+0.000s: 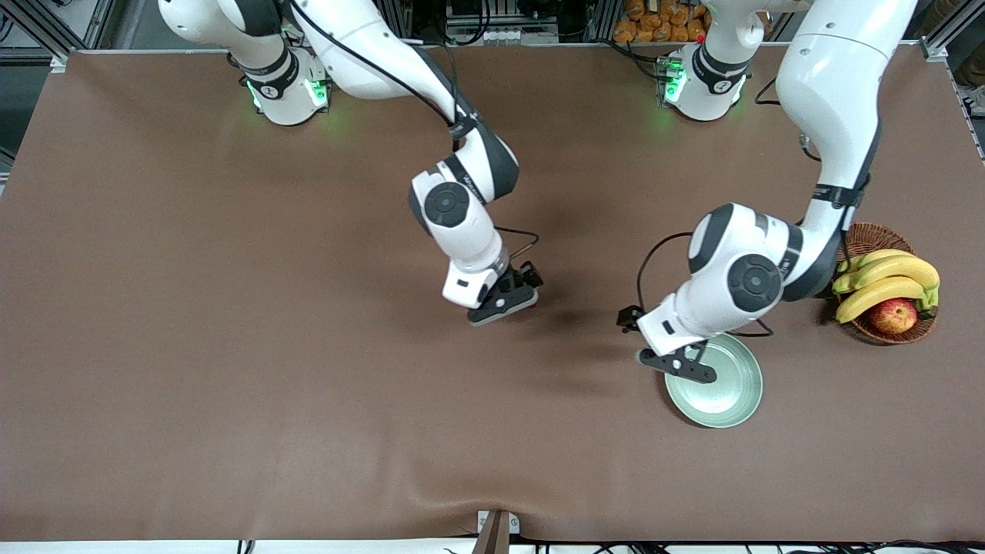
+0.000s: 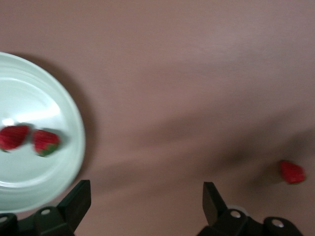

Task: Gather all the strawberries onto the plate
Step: 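Carry the last berry mid-table with the right gripper while the left gripper approaches, then grasp the berry with the left gripper while the right gripper returns to rest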

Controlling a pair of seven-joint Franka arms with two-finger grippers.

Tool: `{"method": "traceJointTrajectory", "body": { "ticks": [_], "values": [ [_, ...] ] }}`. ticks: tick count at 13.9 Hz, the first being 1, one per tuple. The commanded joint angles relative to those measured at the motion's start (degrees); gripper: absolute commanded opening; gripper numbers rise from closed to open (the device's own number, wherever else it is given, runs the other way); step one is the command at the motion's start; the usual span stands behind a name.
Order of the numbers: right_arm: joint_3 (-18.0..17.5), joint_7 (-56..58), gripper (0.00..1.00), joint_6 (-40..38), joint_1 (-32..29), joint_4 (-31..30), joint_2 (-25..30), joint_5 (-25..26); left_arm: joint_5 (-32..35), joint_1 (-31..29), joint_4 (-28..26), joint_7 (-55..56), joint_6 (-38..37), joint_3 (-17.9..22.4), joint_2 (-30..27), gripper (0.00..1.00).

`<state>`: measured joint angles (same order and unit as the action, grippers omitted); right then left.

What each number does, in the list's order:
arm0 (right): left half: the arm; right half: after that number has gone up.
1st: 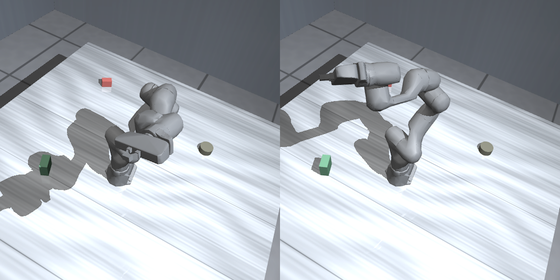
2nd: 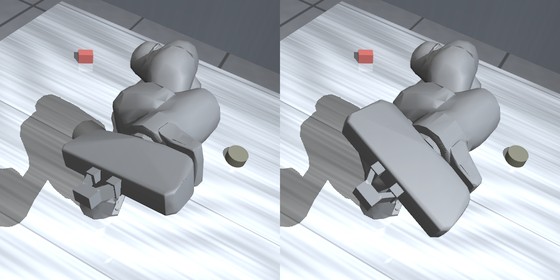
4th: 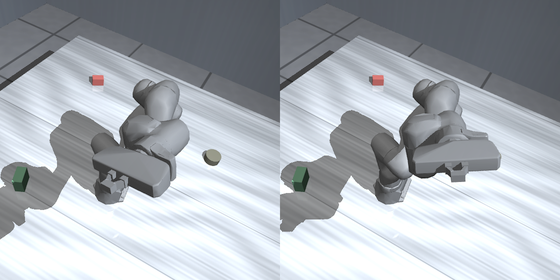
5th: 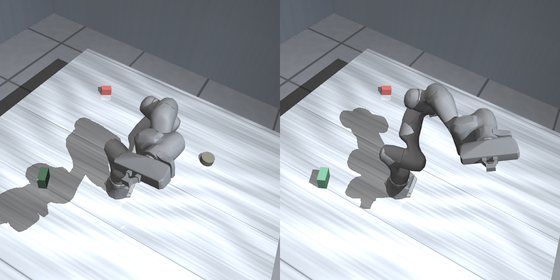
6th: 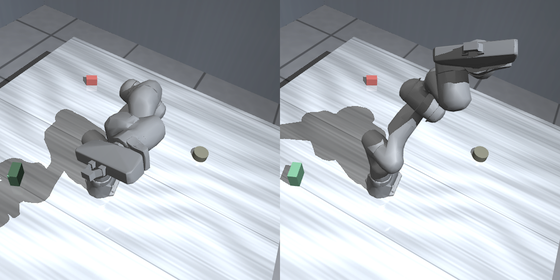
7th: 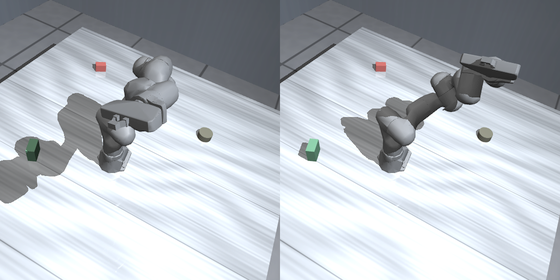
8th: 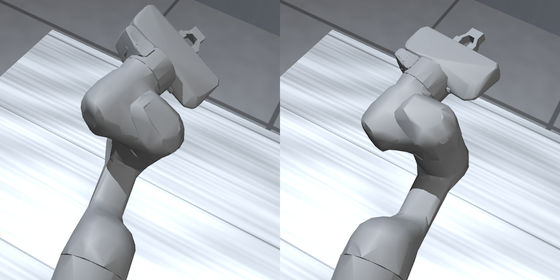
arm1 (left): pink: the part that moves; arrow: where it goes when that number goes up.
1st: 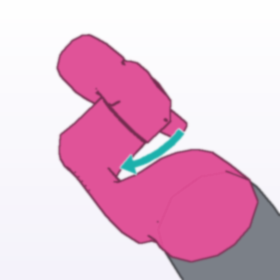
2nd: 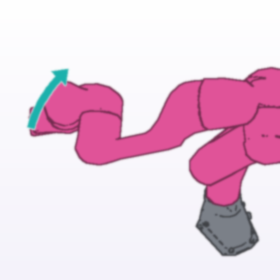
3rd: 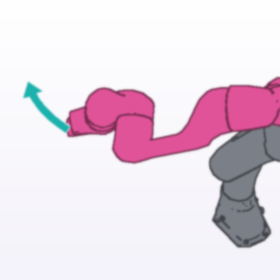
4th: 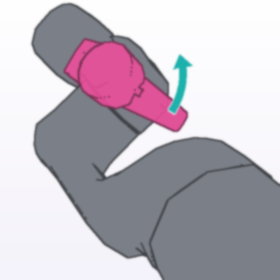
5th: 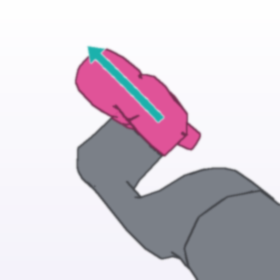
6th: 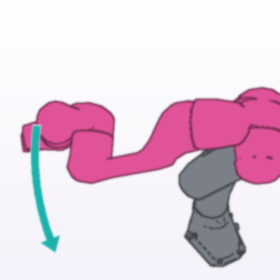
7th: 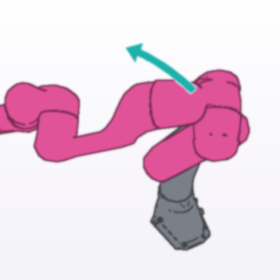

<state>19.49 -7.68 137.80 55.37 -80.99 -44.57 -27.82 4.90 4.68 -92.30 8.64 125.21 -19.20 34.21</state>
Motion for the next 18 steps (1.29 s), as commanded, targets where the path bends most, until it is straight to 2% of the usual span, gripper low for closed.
{"method": "traceJointTrajectory", "body": {
  "ticks": [1, 3, 5, 6, 9, 10, 12, 14, 16, 18],
  "values": [
    [6.32, 0.47, 1.00, -10.66, -0.35, -5.41, 9.57, 0.75, -0.77, 3.57, -0.60, 6.02, -0.58, 0.22, -0.55, 1.00],
    [12.47, 5.02, 1.00, -16.92, -0.27, -8.46, 13.96, 0.75, -0.68, 6.38, -0.42, 10.40, 0.03, 0.22, 0.15, 1.00],
    [15.56, 8.55, 1.00, -17.30, -1.31, -15.22, 20.80, 0.92, -0.42, 10.42, -0.33, 16.03, 1.61, 0.30, 1.63, 1.00],
    [15.75, 8.65, 1.00, -17.82, -3.67, -17.34, 23.71, 1.88, 0.11, 11.31, -0.68, 18.49, 3.62, 0.39, 2.51, 1.00],
    [14.27, 8.30, 1.00, -23.61, -11.40, -18.24, 29.52, 11.96, 0.11, 14.30, -0.77, 20.54, 6.36, 0.57, 4.63, 1.00],
    [11.30, 8.38, 1.00, -25.28, -15.95, -18.24, 31.63, 14.17, 0.11, 14.92, -0.77, 22.02, 7.50, 0.74, 5.33, 1.00],
    [1.30, 8.47, 1.00, -29.23, -28.24, -18.15, 35.76, 18.30, 0.63, 17.28, -0.77, 23.79, 9.87, 1.44, 7.09, 0.99],
    [-7.94, 8.39, 1.00, -33.36, -38.97, -18.06, 39.37, 23.40, 2.13, 19.05, -0.51, 24.57, 11.45, 1.89, 8.58, 0.90],
    [-12.71, 8.12, 1.00, -37.67, -45.59, -17.71, 41.84, 24.91, 3.44, 19.93, -0.42, 26.77, 13.74, 1.97, 9.90, 0.86],
    [-12.99, 7.95, 1.00, -40.14, -46.32, -17.63, 44.47, 27.02, 5.20, 19.93, -0.51, 27.57, 13.84, 1.97, 10.35, 0.82]
  ]
}}
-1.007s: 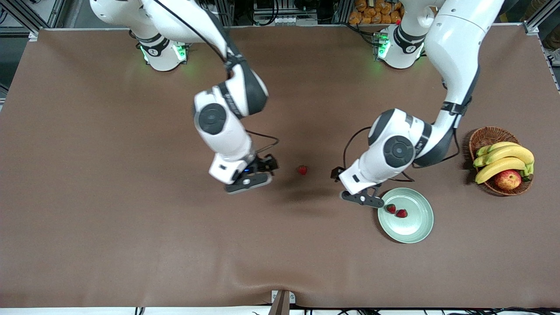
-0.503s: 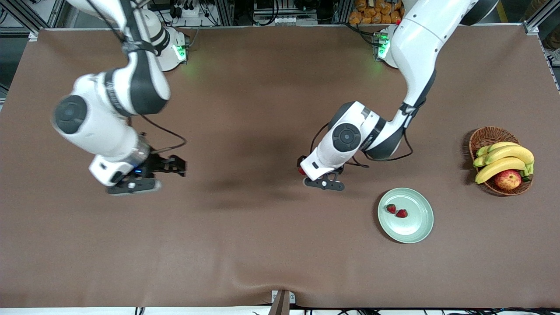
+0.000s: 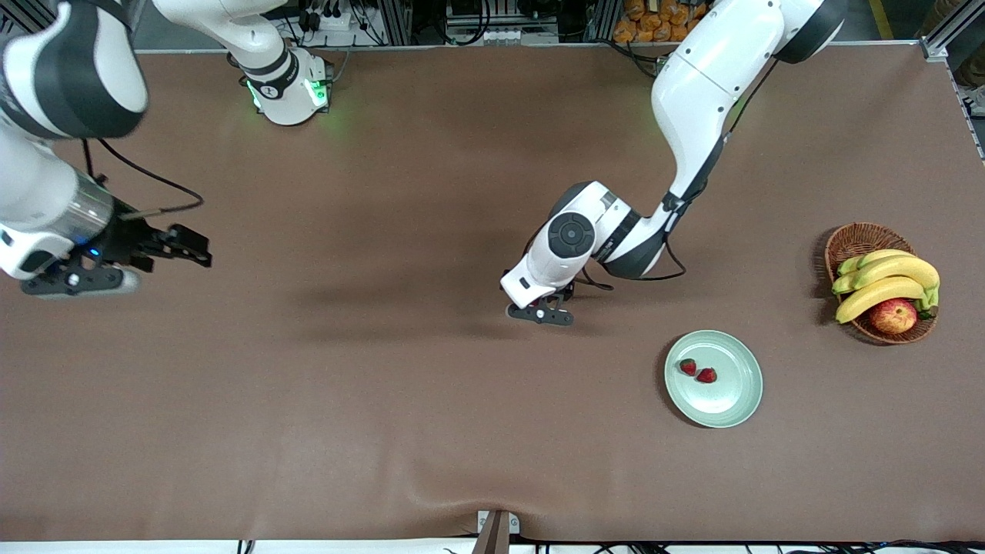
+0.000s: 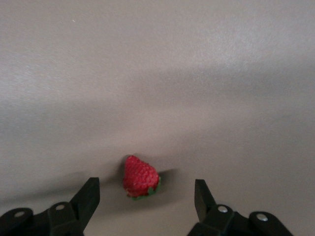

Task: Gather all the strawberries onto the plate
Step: 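Grasp the berry with the left gripper while the right gripper returns to rest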

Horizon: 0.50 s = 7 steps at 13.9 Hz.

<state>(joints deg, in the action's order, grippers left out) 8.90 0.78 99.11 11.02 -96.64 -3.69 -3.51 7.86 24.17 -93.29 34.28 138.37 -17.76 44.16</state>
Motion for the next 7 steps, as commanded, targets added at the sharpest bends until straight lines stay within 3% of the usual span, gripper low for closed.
{"method": "traceJointTrajectory", "body": {
  "ticks": [1, 5, 7],
  "values": [
    [-2.48, -0.61, 1.00, -3.20, -2.14, -1.28, 4.12, 3.16, 2.59, 0.26, 0.48, 1.93, 0.67, 0.54, 0.40, 0.76],
    [-2.75, -0.43, 1.00, -8.75, -4.69, 2.94, 4.13, 3.25, 3.65, -0.09, 0.21, 2.02, 0.67, 0.54, 0.31, 0.47],
    [-2.75, -0.61, 1.00, -9.98, -4.61, 3.99, 4.13, 3.16, 3.65, 0.09, 0.21, 2.11, 0.67, 0.54, 0.49, 0.47]
  ]
}}
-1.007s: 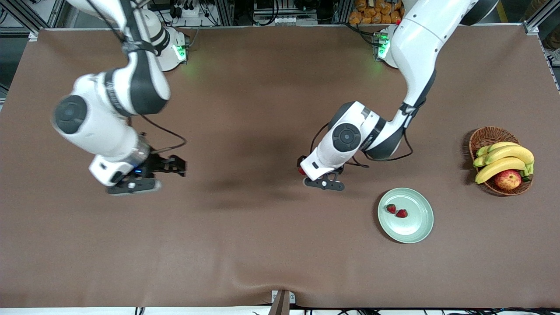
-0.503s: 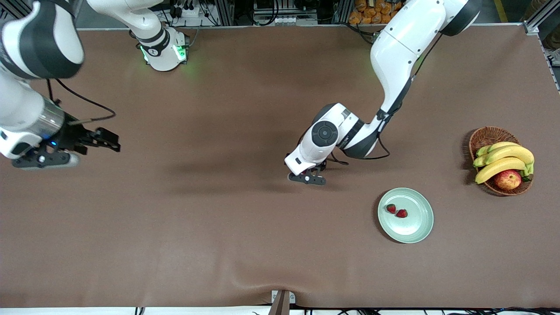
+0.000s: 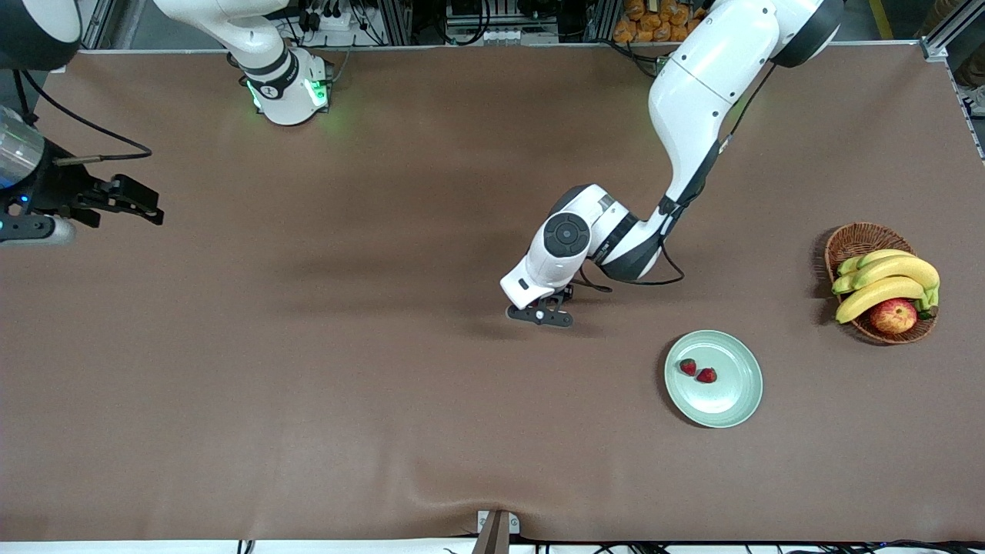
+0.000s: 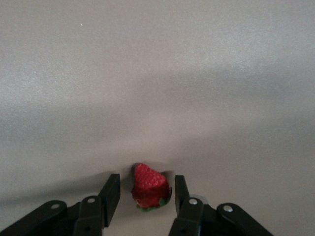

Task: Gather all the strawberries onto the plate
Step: 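Grasp the berry with the left gripper while the right gripper returns to rest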

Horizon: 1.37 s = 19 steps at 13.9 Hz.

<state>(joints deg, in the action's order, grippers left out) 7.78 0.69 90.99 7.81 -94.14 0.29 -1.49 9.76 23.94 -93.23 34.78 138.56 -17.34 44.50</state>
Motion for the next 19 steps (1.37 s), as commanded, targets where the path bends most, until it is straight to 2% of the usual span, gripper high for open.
{"method": "traceJointTrajectory", "body": {
  "ticks": [1, 3, 4, 5, 6, 8, 10, 14, 17, 19],
  "values": [
    [-1.55, -0.51, 1.00, -2.65, -1.39, 1.85, 0.15, 1.14, 1.84, 0.23, 0.16, 1.61, 0.48, 0.11, 0.14, 0.47],
    [-1.63, -0.43, 1.00, -5.20, -2.18, 3.86, 0.06, 1.14, 1.84, 0.23, 0.07, 1.61, 0.48, 0.11, 0.14, 0.47],
    [-1.89, -0.34, 1.00, -5.99, -2.88, 4.57, -0.02, 1.14, 1.84, 0.14, 0.07, 1.61, 0.48, 0.11, 0.14, 0.40],
    [-2.68, -0.25, 1.00, -6.44, -4.02, 4.67, -0.03, 1.14, 1.84, -0.12, 0.07, 1.43, 0.48, 0.11, -0.03, 0.23],
    [-3.64, -0.16, 1.00, -6.70, -5.59, 4.75, -0.03, 1.14, 1.84, -0.21, 0.16, 1.26, 0.48, 0.11, -0.21, 0.13],
    [-6.37, -0.25, 1.00, -8.02, -8.50, 4.84, 0.06, 1.14, 1.84, -1.00, 0.25, 0.73, 0.40, 0.11, -0.64, 0.02],
    [-6.91, -0.25, 1.00, -8.20, -9.22, 4.84, 0.15, 1.14, 1.84, -1.44, 0.51, 0.64, -0.39, 0.11, -1.52, 0.00],
    [-7.26, -0.51, 1.00, -8.11, -9.04, 5.99, 0.15, 1.22, 1.84, -6.70, 0.68, -6.72, -11.27, -0.07, -8.54, 0.02],
    [-6.73, 0.01, 1.00, -7.76, -9.39, 6.07, 0.24, 0.79, 1.84, -12.84, 0.33, -16.90, -14.28, -0.07, -10.40, 0.02],
    [-6.82, -0.77, 1.00, -8.20, -9.30, 8.69, -0.37, 1.13, 1.84, -18.46, 0.25, -28.04, -14.28, -0.07, -10.40, 0.03]
  ]
}}
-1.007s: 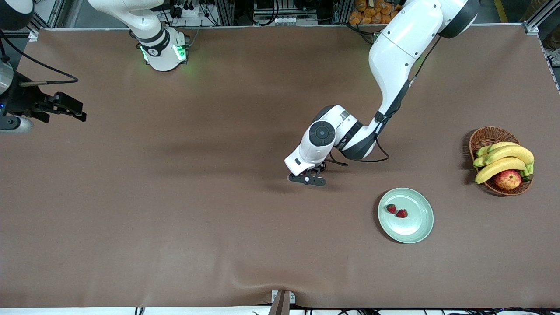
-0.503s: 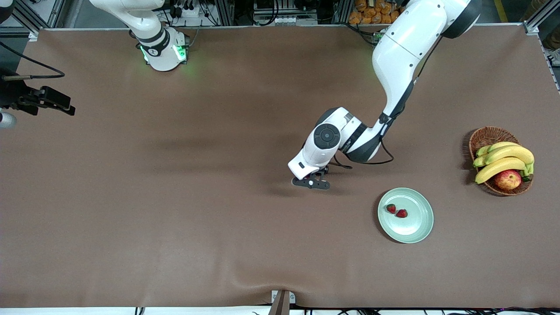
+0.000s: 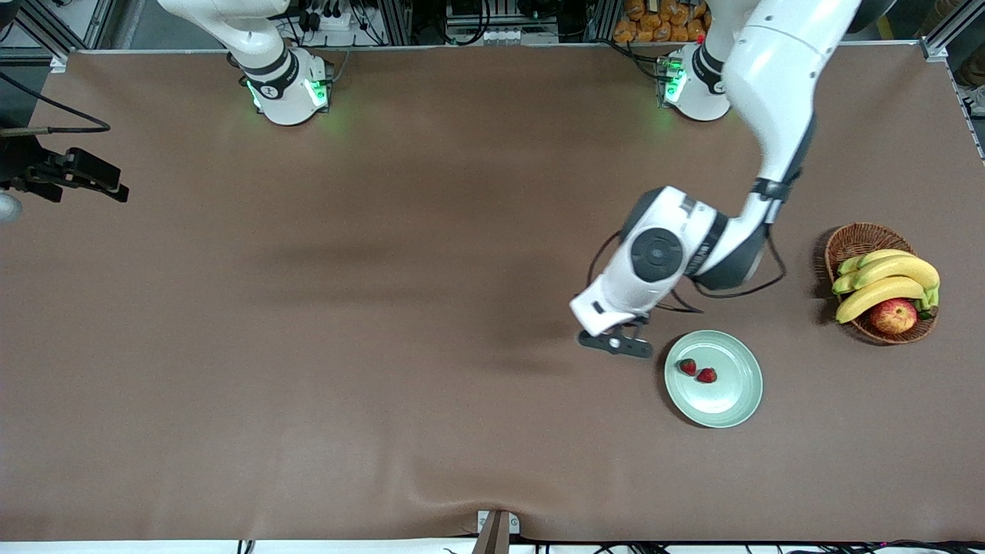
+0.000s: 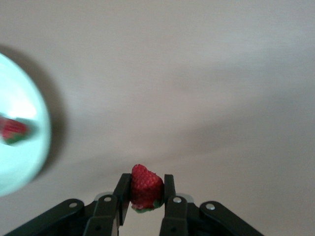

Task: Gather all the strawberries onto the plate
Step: 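Place the strawberry on the plate with the left gripper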

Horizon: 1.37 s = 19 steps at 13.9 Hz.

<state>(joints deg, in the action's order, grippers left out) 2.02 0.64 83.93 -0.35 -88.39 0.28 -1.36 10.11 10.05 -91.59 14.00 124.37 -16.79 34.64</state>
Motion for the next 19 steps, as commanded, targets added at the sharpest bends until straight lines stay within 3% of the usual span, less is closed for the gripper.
{"method": "traceJointTrajectory", "body": {
  "ticks": [1, 4, 8, 15, 16, 17, 18, 19],
  "values": [
    [-1.14, -0.73, 1.00, -1.05, -1.23, 3.22, -0.37, 0.83, 1.49, -6.86, -1.23, -12.19, -0.09, -0.61, -0.36, 0.03],
    [-1.06, -0.73, 1.00, -1.05, -1.32, 3.14, -0.45, 0.65, 3.06, -11.44, -0.87, -20.75, 1.22, -0.44, 0.86, 0.03],
    [-1.14, -0.73, 1.00, -0.87, -1.32, 3.05, -0.72, 0.13, 12.55, -16.98, -0.87, -26.02, 6.39, -0.52, 3.32, 0.04],
    [-0.88, -0.64, 1.00, -1.05, -1.76, 3.22, -0.63, 0.48, 12.30, -18.84, 0.45, -30.70, 11.50, -0.52, 7.54, 0.10],
    [-0.97, -0.73, 1.00, -1.05, -2.28, 3.22, -0.54, 0.30, 12.39, -18.84, 0.45, -30.70, 12.56, -0.52, 8.07, 0.25],
    [-0.97, -0.73, 1.00, -1.13, -2.38, 3.31, -0.45, 0.21, 12.39, -18.84, 0.45, -30.70, 12.65, -0.52, 8.07, 0.65],
    [-0.97, -0.73, 1.00, -1.14, -2.46, 3.31, -0.45, 0.21, 12.22, -18.93, 0.45, -30.53, 12.65, -0.52, 7.90, 1.00],
    [-0.97, -0.73, 1.00, -1.14, -2.90, 3.31, -0.45, 0.21, 12.21, -18.93, 0.53, -30.35, 12.65, -0.52, 7.64, 1.00]
  ]
}}
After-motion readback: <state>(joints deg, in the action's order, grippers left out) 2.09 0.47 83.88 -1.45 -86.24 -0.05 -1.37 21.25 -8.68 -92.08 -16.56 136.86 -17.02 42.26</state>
